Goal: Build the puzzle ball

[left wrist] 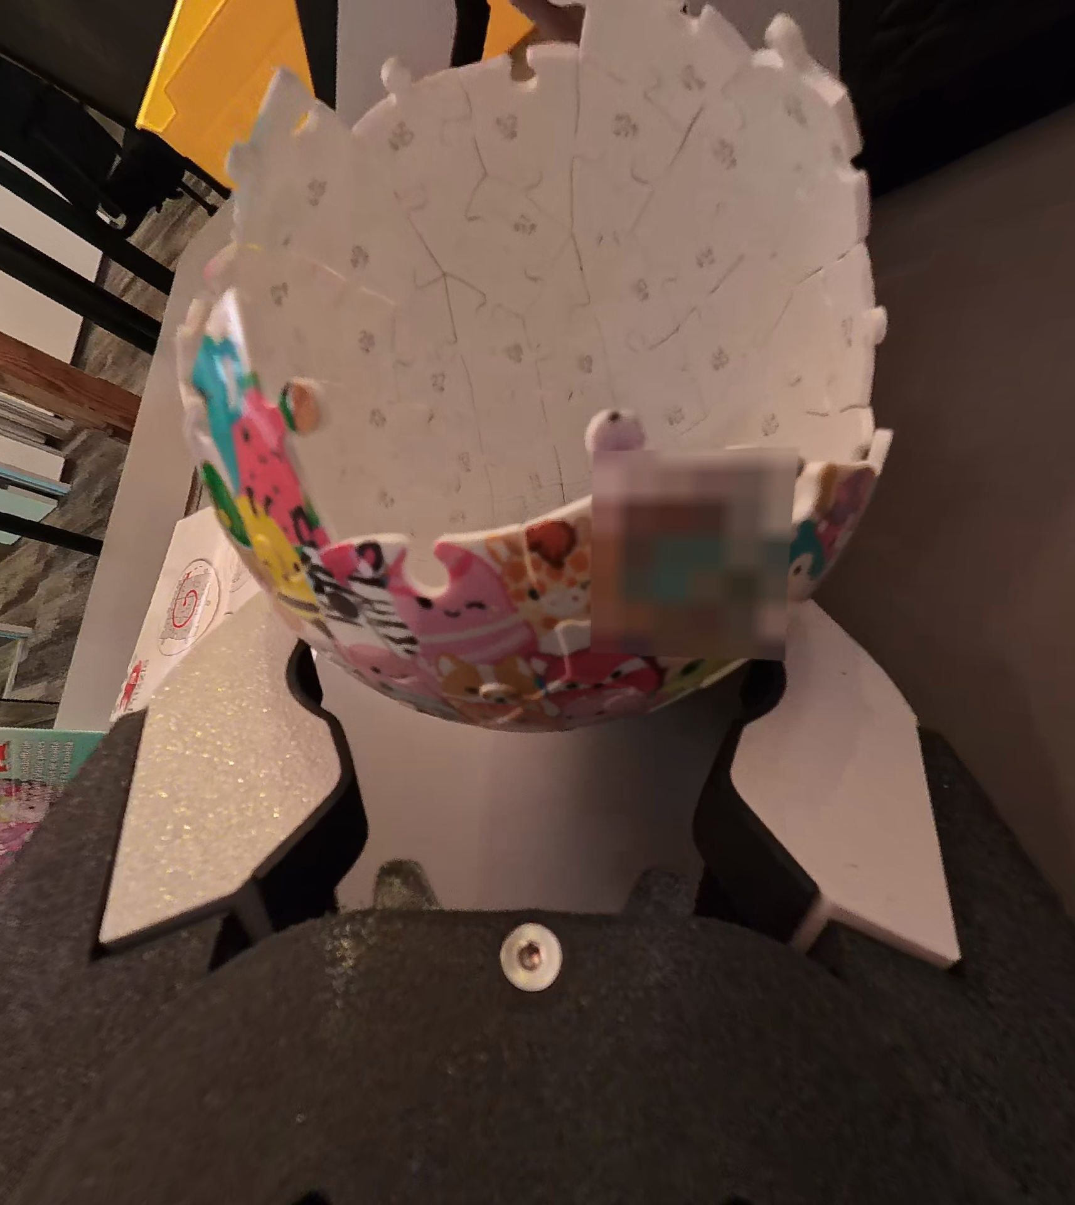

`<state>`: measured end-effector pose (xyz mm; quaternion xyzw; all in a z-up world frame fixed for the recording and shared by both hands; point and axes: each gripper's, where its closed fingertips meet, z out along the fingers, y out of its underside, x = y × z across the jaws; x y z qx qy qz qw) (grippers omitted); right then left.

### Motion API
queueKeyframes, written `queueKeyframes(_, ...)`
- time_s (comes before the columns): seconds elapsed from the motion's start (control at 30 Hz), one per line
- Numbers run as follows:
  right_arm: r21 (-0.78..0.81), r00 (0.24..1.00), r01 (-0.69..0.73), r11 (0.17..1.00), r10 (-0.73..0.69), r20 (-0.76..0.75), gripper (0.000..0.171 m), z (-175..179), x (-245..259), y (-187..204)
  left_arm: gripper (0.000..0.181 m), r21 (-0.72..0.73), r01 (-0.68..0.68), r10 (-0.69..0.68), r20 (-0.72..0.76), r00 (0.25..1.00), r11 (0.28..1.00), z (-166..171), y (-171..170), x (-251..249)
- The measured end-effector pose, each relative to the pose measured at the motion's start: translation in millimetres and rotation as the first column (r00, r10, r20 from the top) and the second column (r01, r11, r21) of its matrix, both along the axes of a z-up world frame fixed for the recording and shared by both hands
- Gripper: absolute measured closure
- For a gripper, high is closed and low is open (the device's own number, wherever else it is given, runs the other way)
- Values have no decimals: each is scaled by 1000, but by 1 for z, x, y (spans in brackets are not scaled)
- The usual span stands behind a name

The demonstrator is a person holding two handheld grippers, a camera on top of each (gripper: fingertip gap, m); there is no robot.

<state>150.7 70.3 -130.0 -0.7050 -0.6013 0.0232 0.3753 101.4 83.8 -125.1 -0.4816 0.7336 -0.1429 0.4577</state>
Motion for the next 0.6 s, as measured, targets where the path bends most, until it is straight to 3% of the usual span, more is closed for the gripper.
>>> queueKeyframes(0.4,-18,995,70,997,-71,-76,68,0,8,-5,53,-52,-71,73,37,997,996,5,-4,-22)
queueKeyframes(0.6,2,976,119,993,-116,-182,68,15,16,-11,57,-165,-150,173,131,976,975,24,-10,-53)
